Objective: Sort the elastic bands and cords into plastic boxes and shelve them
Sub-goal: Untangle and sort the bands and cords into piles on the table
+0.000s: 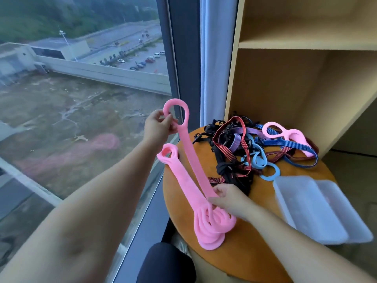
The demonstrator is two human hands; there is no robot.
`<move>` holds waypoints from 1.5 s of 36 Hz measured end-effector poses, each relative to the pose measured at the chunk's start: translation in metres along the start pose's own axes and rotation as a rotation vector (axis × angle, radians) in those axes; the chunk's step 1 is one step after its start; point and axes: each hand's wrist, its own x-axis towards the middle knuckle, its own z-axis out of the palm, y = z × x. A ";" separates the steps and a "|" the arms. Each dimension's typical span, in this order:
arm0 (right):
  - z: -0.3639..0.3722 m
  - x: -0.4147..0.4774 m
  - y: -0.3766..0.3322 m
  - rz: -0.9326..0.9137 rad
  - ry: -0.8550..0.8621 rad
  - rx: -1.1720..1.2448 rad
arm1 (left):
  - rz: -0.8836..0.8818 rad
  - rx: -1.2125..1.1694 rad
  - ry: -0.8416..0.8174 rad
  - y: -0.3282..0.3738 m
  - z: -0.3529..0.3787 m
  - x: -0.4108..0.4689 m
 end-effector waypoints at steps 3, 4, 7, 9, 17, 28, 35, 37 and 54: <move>0.014 0.001 0.010 0.016 -0.017 -0.110 | -0.067 0.039 0.025 -0.029 -0.008 0.003; 0.016 0.002 0.013 0.028 -0.014 -0.175 | -0.090 0.050 0.036 -0.038 -0.010 0.004; 0.020 0.005 0.026 0.034 -0.012 -0.382 | -0.157 0.089 0.069 -0.064 -0.014 0.009; 0.021 0.008 0.033 0.018 -0.006 -0.443 | -0.194 0.110 0.080 -0.079 -0.016 0.013; -0.001 0.017 0.035 -0.064 -0.026 -0.494 | -0.289 0.299 0.109 -0.138 -0.025 0.023; -0.142 0.039 0.028 0.061 0.540 -0.638 | -0.250 0.889 0.171 -0.141 -0.014 0.021; -0.161 0.045 0.038 0.170 0.292 -0.649 | -0.062 0.825 0.041 -0.116 0.033 0.014; -0.159 0.050 0.040 0.185 0.255 -0.535 | -0.032 0.786 -0.037 -0.110 0.050 0.010; -0.152 0.085 0.042 0.337 0.525 -0.155 | 0.123 0.592 -0.340 -0.073 0.156 -0.022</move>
